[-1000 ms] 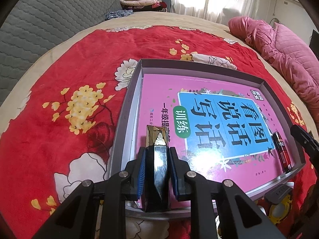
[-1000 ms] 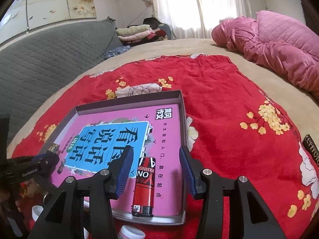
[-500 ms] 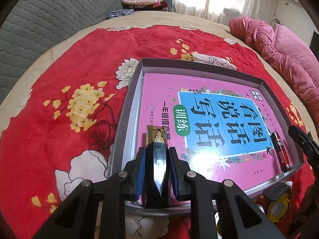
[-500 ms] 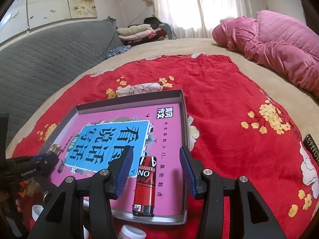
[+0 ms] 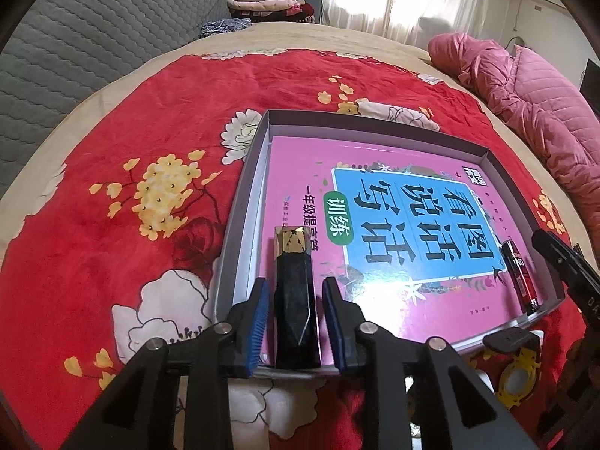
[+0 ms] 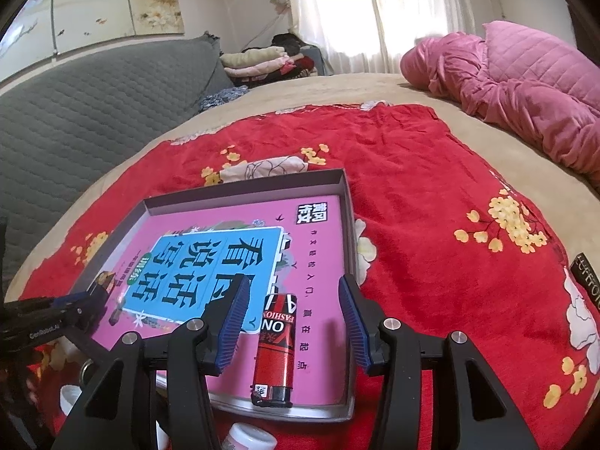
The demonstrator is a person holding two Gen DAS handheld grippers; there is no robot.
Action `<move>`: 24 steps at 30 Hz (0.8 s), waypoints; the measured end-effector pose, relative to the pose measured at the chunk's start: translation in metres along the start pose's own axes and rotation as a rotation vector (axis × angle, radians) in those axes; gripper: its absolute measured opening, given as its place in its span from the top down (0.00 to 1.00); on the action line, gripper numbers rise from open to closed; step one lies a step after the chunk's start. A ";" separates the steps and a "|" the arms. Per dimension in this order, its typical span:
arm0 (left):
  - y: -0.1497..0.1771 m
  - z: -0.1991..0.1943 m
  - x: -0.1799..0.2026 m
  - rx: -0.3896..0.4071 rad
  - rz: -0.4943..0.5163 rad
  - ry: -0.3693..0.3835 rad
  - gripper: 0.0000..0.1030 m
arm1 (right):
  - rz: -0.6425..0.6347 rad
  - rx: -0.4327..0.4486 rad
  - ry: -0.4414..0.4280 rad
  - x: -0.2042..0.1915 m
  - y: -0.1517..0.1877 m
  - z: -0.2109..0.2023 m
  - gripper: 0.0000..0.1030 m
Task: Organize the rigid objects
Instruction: 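Lower black lighter into box and open left tool while right tool releases red lighter, then withdraw both open tools from the box back toward the remaining objects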
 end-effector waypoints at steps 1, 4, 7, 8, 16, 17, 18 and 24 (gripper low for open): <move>0.000 -0.001 0.000 -0.001 0.001 0.000 0.69 | -0.004 0.002 -0.002 -0.001 0.000 0.000 0.50; 0.001 -0.003 0.000 -0.001 0.000 -0.001 0.68 | -0.004 0.004 -0.007 -0.002 0.000 -0.001 0.50; 0.001 -0.006 0.000 0.000 -0.003 0.002 0.67 | -0.004 0.000 -0.009 -0.002 0.001 0.000 0.50; 0.001 -0.007 0.000 0.000 -0.002 0.001 0.67 | -0.008 -0.002 -0.008 -0.003 0.001 0.000 0.50; -0.001 -0.017 0.003 0.015 0.001 0.007 0.66 | -0.018 0.009 -0.014 -0.006 0.000 -0.002 0.36; -0.001 -0.019 0.004 0.017 0.003 0.006 0.66 | -0.016 0.010 -0.014 -0.005 -0.001 -0.002 0.36; -0.002 -0.020 0.004 0.018 0.006 0.004 0.65 | -0.015 0.010 -0.014 -0.005 -0.001 -0.002 0.36; -0.002 -0.028 0.008 0.030 0.017 0.000 0.53 | -0.017 0.015 -0.014 -0.006 -0.002 -0.003 0.36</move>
Point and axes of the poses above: each gripper's, at about its wrist camera, not at the fingertips, and z roughly the way its jaws point, x to its right, y to its underside, the point moved 7 cm from there along z, roughly the way its jaws point, and after that the axes turned 4 degrees about y, right-handed, at the moved point
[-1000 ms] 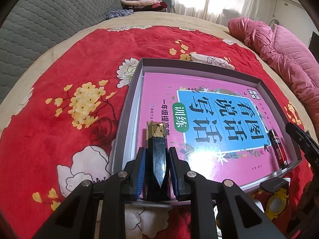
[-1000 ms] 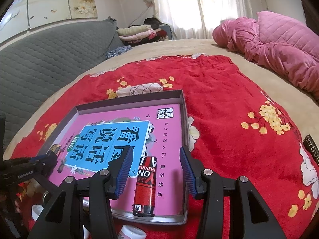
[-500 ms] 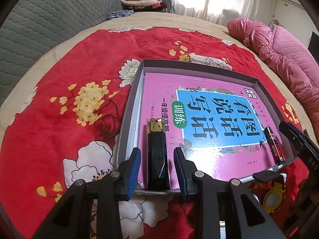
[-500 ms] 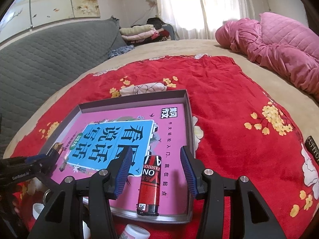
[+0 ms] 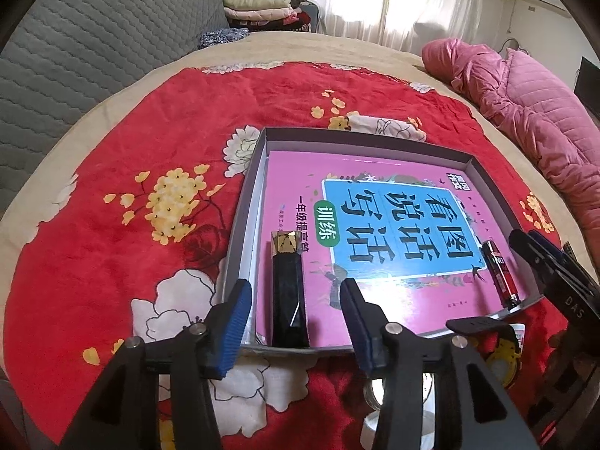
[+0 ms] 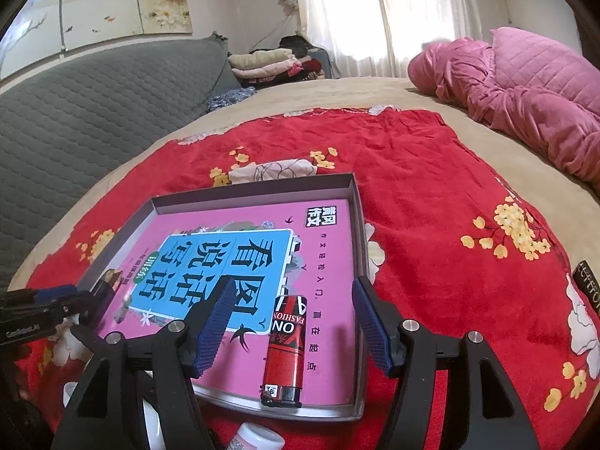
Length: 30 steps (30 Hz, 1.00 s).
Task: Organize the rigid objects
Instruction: 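Withdraw both open tools from the box back toward the remaining objects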
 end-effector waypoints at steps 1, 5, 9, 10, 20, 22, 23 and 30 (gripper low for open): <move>0.000 -0.001 0.000 0.000 0.001 -0.001 0.53 | -0.002 0.002 -0.002 -0.001 0.000 0.000 0.36; 0.000 -0.003 0.002 0.001 0.002 -0.001 0.53 | 0.003 0.006 -0.008 0.000 -0.001 -0.001 0.36; 0.001 -0.007 0.004 0.002 0.010 -0.005 0.53 | 0.028 0.002 -0.027 0.004 -0.001 -0.002 0.35; 0.002 -0.007 0.004 0.002 0.013 -0.007 0.53 | 0.034 0.005 -0.031 0.005 -0.001 -0.003 0.35; 0.000 -0.021 0.012 0.005 0.015 0.023 0.52 | 0.069 0.067 -0.052 0.014 -0.003 -0.026 0.34; 0.001 -0.025 0.015 0.010 0.024 0.028 0.52 | 0.069 0.085 -0.044 0.016 -0.001 -0.032 0.31; 0.000 -0.026 0.016 0.011 0.026 0.031 0.52 | 0.073 0.092 -0.042 0.017 0.000 -0.036 0.25; 0.001 -0.036 0.020 0.022 0.030 0.052 0.52 | 0.090 0.097 -0.044 0.018 0.008 -0.048 0.25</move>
Point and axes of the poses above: each gripper's, at about its wrist camera, not at the fingertips, and z roughly the way its jaws point, x to its right, y to its underside, the point moved 7 cm from there along z, roughly the way its jaws point, and after that the axes turned 4 degrees about y, right-handed, at the moved point
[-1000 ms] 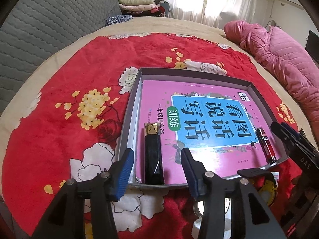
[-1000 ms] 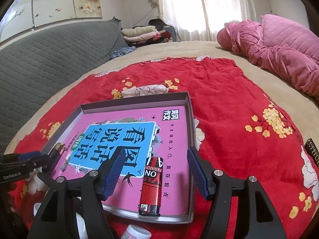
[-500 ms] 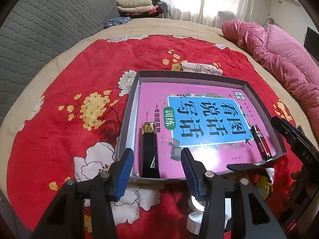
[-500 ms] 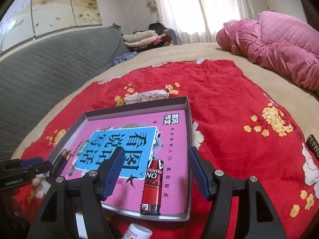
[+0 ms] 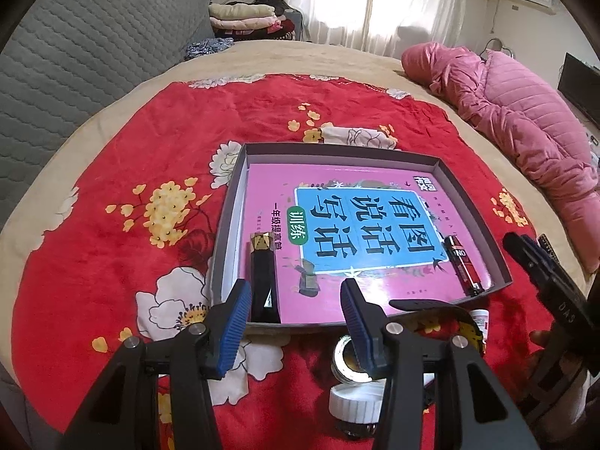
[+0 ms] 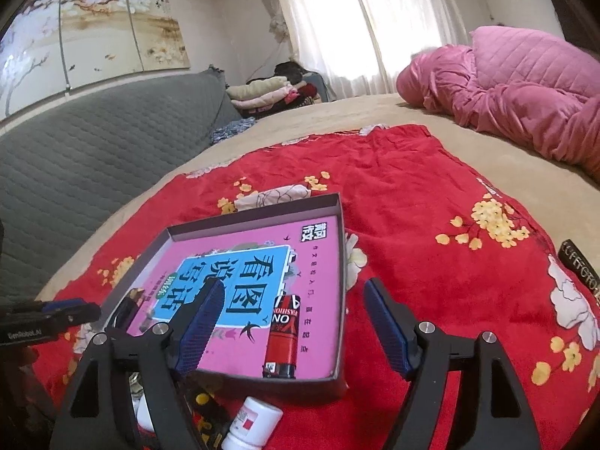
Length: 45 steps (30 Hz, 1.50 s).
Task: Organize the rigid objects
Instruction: 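Withdraw both open tools from the box back toward the remaining objects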
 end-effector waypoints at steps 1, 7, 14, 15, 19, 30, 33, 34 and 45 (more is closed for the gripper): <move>0.000 -0.002 0.000 0.003 -0.001 0.004 0.52 | 0.000 -0.005 -0.003 -0.001 0.002 -0.001 0.25; 0.000 -0.012 0.000 0.017 0.006 0.020 0.46 | 0.054 -0.013 -0.048 -0.002 0.006 -0.009 0.24; 0.001 -0.017 0.005 0.023 0.021 0.032 0.45 | 0.080 -0.004 -0.036 0.002 0.006 -0.023 0.24; 0.001 -0.017 0.005 0.023 0.021 0.032 0.45 | 0.080 -0.005 -0.035 0.002 0.007 -0.024 0.24; 0.002 -0.019 0.005 0.027 0.022 0.030 0.45 | 0.062 -0.008 -0.030 -0.002 0.009 -0.031 0.24; 0.017 -0.031 0.002 0.032 0.013 0.031 0.42 | 0.034 -0.009 -0.044 -0.014 0.014 -0.050 0.24; 0.020 -0.033 0.001 0.031 0.007 0.034 0.41 | 0.030 -0.014 -0.047 -0.016 0.016 -0.055 0.24; 0.021 -0.033 0.001 0.030 0.006 0.037 0.41 | 0.025 -0.015 -0.044 -0.018 0.016 -0.056 0.24; 0.030 -0.041 -0.005 0.026 -0.007 0.041 0.41 | -0.004 -0.033 -0.034 -0.027 0.024 -0.066 0.24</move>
Point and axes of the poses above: each gripper's, at about its wrist camera, not at the fingertips, and z roughly the way its jaws point, x to its right, y to its underside, the point moved 7 cm from there along z, roughly the way its jaws point, and after that the axes turned 4 degrees about y, right-handed, at the moved point
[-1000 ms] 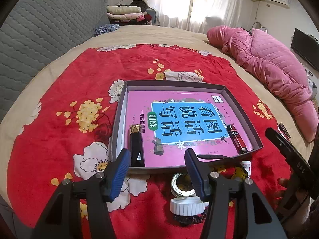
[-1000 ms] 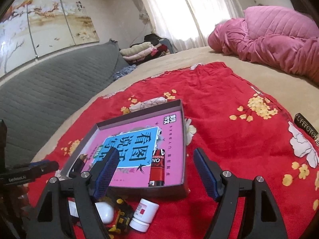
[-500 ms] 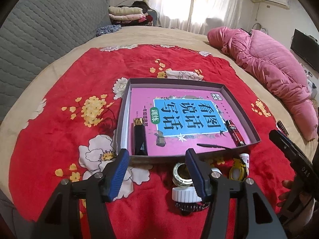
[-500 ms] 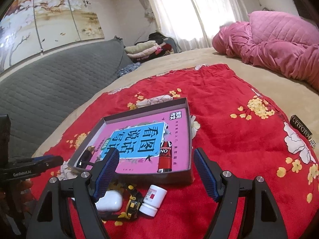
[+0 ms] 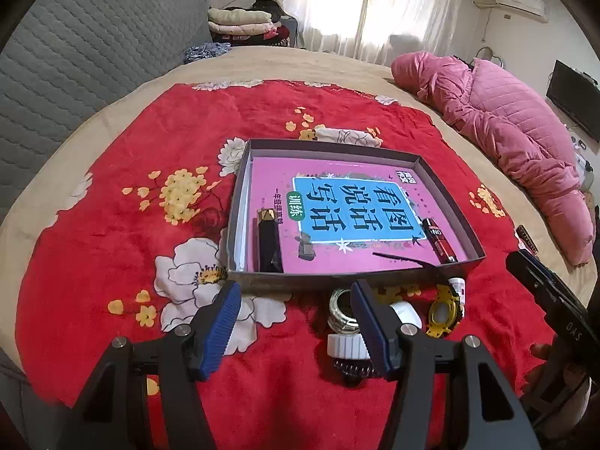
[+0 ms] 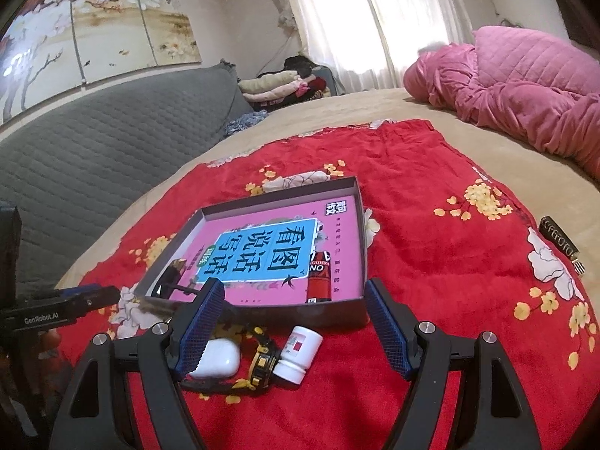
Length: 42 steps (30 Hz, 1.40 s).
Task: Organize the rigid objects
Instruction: 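Withdraw both open tools from the box back toward the remaining objects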
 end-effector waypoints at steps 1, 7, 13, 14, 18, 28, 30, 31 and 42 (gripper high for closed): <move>0.001 0.000 -0.001 0.000 -0.001 -0.002 0.41 | -0.004 -0.003 0.001 -0.001 0.001 -0.001 0.24; 0.007 -0.002 -0.001 -0.011 0.001 -0.006 0.41 | -0.029 -0.021 0.022 -0.007 0.006 -0.004 0.24; 0.013 -0.003 0.000 -0.026 0.001 0.000 0.41 | -0.049 -0.013 0.039 -0.009 0.007 -0.010 0.24; 0.013 -0.003 0.000 -0.028 0.002 0.000 0.41 | -0.052 -0.018 0.039 -0.010 0.008 -0.010 0.24; 0.013 -0.004 -0.004 -0.030 -0.012 0.002 0.41 | -0.065 -0.030 0.037 -0.014 0.011 -0.010 0.24; 0.019 -0.007 0.000 -0.034 0.006 0.005 0.41 | -0.103 -0.070 0.055 -0.020 0.018 -0.006 0.24; 0.021 -0.007 0.002 -0.041 0.004 0.011 0.41 | -0.106 -0.081 0.058 -0.021 0.020 -0.005 0.24; 0.022 -0.006 0.002 -0.044 0.006 0.012 0.41 | -0.108 -0.086 0.060 -0.020 0.021 -0.005 0.24; 0.033 -0.007 0.010 -0.069 0.033 0.024 0.41 | -0.115 -0.146 0.038 -0.025 0.031 0.000 0.24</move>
Point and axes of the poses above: each gripper's, at about its wrist camera, not at the fingertips, and z roughly the way its jaws point, x to its right, y to its underside, the point moved 7 cm from there along z, roughly the way its jaws point, and after that the axes turned 4 degrees about y, right-handed, at the moved point
